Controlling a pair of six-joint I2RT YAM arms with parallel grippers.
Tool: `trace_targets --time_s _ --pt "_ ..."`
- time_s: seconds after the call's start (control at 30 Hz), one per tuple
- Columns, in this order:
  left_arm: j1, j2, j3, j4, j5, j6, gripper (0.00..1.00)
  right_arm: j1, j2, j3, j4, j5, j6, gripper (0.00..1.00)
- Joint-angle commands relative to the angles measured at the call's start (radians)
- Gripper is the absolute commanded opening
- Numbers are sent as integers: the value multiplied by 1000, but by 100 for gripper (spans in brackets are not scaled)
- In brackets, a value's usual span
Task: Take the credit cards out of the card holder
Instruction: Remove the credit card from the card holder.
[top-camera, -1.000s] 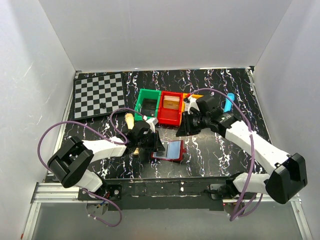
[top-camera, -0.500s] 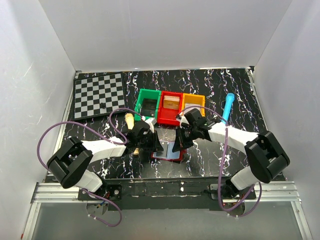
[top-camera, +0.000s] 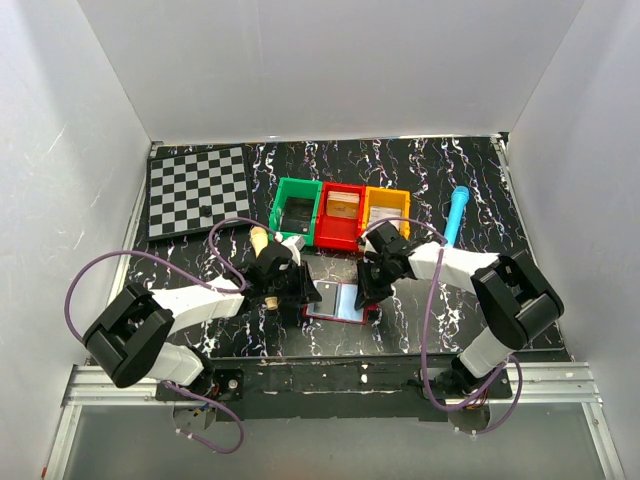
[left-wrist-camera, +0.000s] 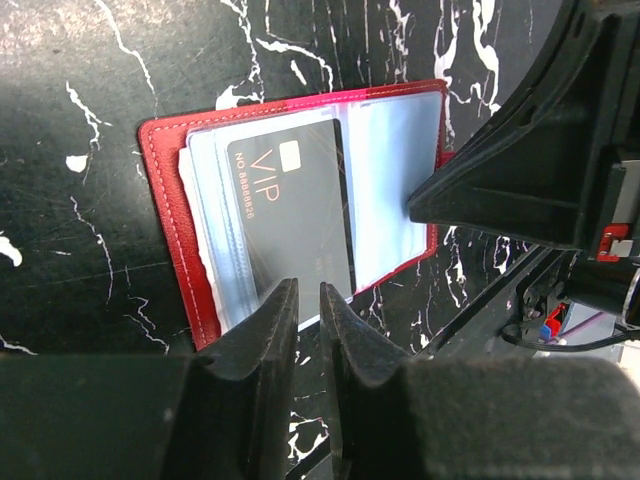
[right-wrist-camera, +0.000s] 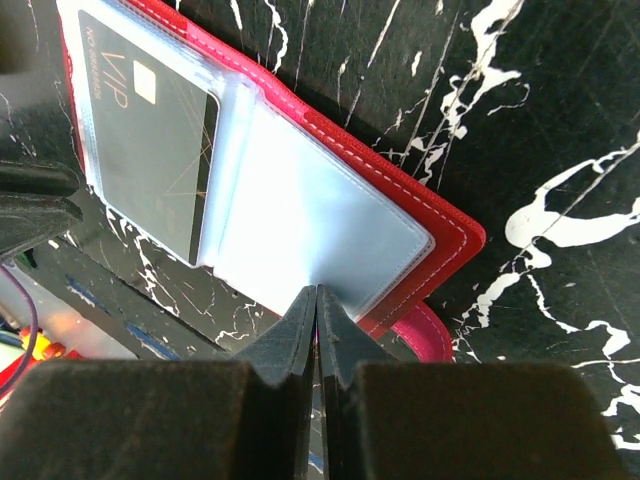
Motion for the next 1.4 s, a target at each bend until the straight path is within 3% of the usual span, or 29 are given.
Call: trace_targets --time_s 0.0,0.4,0.47,0.6,0.7,0.83,0.93,1.37 --pt "8 -28 -19 -1 -10 -3 15 -7 19 25 -62 140 -40 9" --pt "16 -28 -22 -8 -2 6 16 -17 41 95 -96 162 -66 12" --pt "19 -43 -25 -5 -4 9 18 -17 4 86 -102 168 -61 18" --pt "25 -65 -22 11 4 9 31 -17 -80 75 -124 188 -47 41" --pt "27 -65 -19 41 19 15 33 -17 -137 72 -130 195 -41 47" --pt "41 -46 -22 93 57 6 31 -17 -220 51 -72 165 -26 48" --pt "44 -16 -19 131 91 -12 30 -17 -280 -6 68 70 3 48" --pt "42 138 24 122 142 -15 28 -7 -174 -29 125 -45 -1 48"
